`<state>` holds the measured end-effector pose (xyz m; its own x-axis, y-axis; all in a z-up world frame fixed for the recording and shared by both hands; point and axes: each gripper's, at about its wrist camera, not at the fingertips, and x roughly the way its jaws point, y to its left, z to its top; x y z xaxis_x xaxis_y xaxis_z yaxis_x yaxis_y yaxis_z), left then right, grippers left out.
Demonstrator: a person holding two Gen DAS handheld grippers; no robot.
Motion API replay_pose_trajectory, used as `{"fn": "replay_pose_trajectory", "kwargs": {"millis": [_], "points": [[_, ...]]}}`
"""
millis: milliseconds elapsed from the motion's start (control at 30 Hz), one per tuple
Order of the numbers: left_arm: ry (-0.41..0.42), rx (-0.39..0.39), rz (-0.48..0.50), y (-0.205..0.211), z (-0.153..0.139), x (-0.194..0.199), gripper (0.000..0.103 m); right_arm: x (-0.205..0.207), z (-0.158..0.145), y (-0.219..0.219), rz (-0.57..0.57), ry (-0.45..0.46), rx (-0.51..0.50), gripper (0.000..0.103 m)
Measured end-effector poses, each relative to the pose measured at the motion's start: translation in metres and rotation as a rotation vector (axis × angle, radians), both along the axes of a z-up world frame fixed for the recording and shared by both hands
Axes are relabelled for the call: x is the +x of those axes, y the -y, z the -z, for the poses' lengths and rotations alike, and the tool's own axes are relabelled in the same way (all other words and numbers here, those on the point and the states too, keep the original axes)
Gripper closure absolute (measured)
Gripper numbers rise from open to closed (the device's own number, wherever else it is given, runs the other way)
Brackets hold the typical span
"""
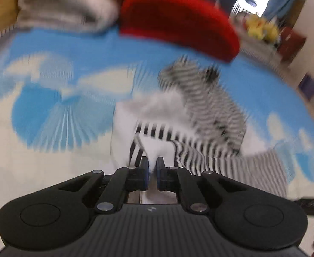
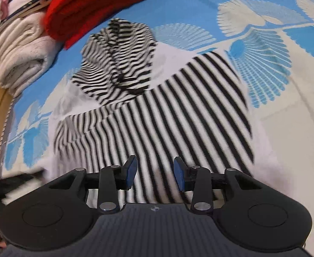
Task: Fold small clothes
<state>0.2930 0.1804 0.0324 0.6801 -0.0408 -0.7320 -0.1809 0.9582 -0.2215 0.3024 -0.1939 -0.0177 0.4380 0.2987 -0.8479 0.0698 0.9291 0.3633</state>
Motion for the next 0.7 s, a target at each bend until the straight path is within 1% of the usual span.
{"fn": "replay_pose_trajectory", "kwargs": {"millis": [33, 67, 100, 133, 167, 200, 233, 267, 300, 367, 400, 433, 500, 533, 567, 600, 633, 700], "points": [[0.003, -0.006, -0.011, -0.003, -0.002, -0.001, 0.096, 0.000, 0.001, 0.001, 0.010, -0.006, -0.007, 0.063], [-0.026, -0.017, -0.019, -0.007, 0.002, 0.000, 0.094, 0.000, 0.003, 0.002, 0.022, -0.013, -0.010, 0.063], [-0.087, -0.028, -0.021, -0.011, 0.010, 0.002, 0.093, 0.000, 0.006, 0.004, 0.034, -0.021, -0.012, 0.063], [-0.156, -0.021, -0.032, -0.014, 0.021, 0.004, 0.092, 0.000, 0.009, 0.005, 0.050, -0.030, -0.014, 0.063], [-0.200, 0.018, -0.064, -0.015, 0.030, 0.004, 0.093, -0.001, 0.012, 0.008, 0.069, -0.041, -0.015, 0.063], [-0.201, 0.064, -0.081, -0.015, 0.032, 0.002, 0.093, 0.000, 0.016, 0.010, 0.091, -0.057, -0.017, 0.063], [-0.186, 0.104, -0.074, -0.012, 0.031, 0.001, 0.092, 0.000, 0.020, 0.013, 0.109, -0.073, -0.019, 0.063], [-0.165, 0.130, -0.044, -0.006, 0.028, 0.000, 0.092, 0.000, 0.024, 0.016, 0.130, -0.091, -0.018, 0.063], [-0.144, 0.133, -0.008, 0.000, 0.025, -0.001, 0.089, 0.000, 0.026, 0.019, 0.148, -0.104, -0.016, 0.063], [-0.117, 0.101, 0.068, 0.013, 0.023, -0.002, 0.080, 0.000, 0.028, 0.022, 0.168, -0.112, -0.012, 0.063], [-0.130, 0.076, 0.097, 0.018, 0.027, -0.001, 0.077, 0.000, 0.028, 0.022, 0.168, -0.108, -0.018, 0.063], [-0.162, 0.047, 0.112, 0.022, 0.036, 0.001, 0.074, 0.000, 0.028, 0.021, 0.165, -0.102, -0.026, 0.063], [-0.265, 0.008, 0.101, 0.024, 0.060, 0.005, 0.073, 0.000, 0.028, 0.021, 0.159, -0.098, -0.043, 0.063], [-0.326, 0.004, 0.088, 0.025, 0.073, 0.008, 0.074, 0.001, 0.030, 0.021, 0.159, -0.103, -0.048, 0.063], [-0.358, 0.009, 0.078, 0.026, 0.083, 0.009, 0.074, 0.001, 0.032, 0.021, 0.160, -0.110, -0.058, 0.063], [-0.362, 0.020, 0.067, 0.027, 0.087, 0.011, 0.073, 0.001, 0.032, 0.020, 0.159, -0.106, -0.081, 0.063], [-0.353, 0.035, 0.058, 0.028, 0.084, 0.014, 0.072, 0.001, 0.028, 0.018, 0.153, -0.084, -0.122, 0.063], [-0.321, 0.054, 0.033, 0.029, 0.073, 0.016, 0.072, 0.000, 0.016, 0.009, 0.115, -0.005, -0.186, 0.063]]}}
